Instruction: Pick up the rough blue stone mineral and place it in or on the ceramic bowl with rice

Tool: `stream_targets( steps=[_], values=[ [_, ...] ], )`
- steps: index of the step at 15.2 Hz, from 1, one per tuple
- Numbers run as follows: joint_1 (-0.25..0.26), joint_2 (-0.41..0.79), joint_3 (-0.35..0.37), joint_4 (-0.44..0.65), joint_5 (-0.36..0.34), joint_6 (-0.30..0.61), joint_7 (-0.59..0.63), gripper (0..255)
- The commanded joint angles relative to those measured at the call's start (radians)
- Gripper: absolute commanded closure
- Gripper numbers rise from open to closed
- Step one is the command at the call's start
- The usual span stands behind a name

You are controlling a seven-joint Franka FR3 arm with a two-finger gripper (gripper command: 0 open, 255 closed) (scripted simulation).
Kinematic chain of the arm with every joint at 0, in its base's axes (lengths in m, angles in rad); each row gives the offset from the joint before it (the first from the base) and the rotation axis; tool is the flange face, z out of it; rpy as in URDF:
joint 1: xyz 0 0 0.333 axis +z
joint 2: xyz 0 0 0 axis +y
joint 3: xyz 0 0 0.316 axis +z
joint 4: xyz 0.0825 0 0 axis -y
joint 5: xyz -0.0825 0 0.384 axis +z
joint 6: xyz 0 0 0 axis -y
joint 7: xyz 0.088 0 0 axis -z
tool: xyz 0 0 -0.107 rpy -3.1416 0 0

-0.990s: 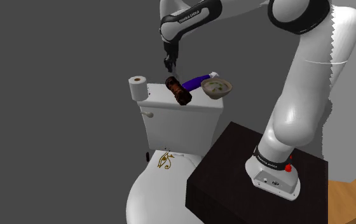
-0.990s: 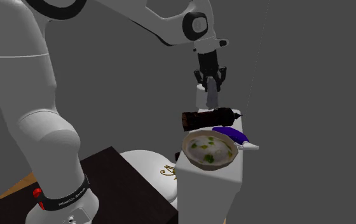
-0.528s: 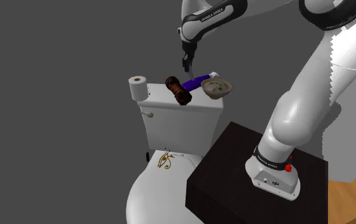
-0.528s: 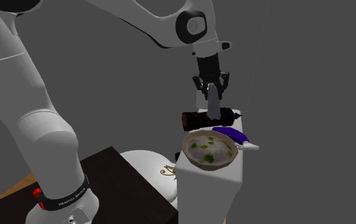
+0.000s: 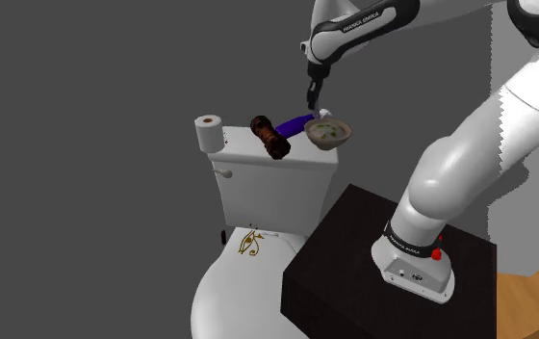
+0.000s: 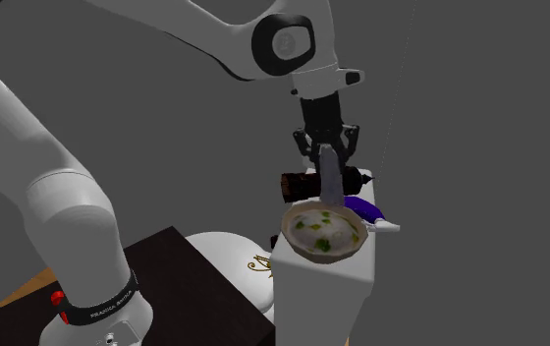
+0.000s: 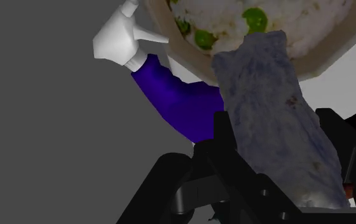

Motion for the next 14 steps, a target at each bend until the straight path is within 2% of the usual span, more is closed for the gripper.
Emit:
stream_targets(
  steps=[1, 3, 14],
  values=[
    [-0.021, -0.042, -0.023, -0.033, -0.016, -0.001, -0.034, 255],
    [-0.052, -0.097, -0.053, -0.072, -0.040, -0.005, -0.078, 255],
    [-0.058, -0.030, -0.080, -0.171, -0.057, 0.158, -0.062, 255]
  ],
)
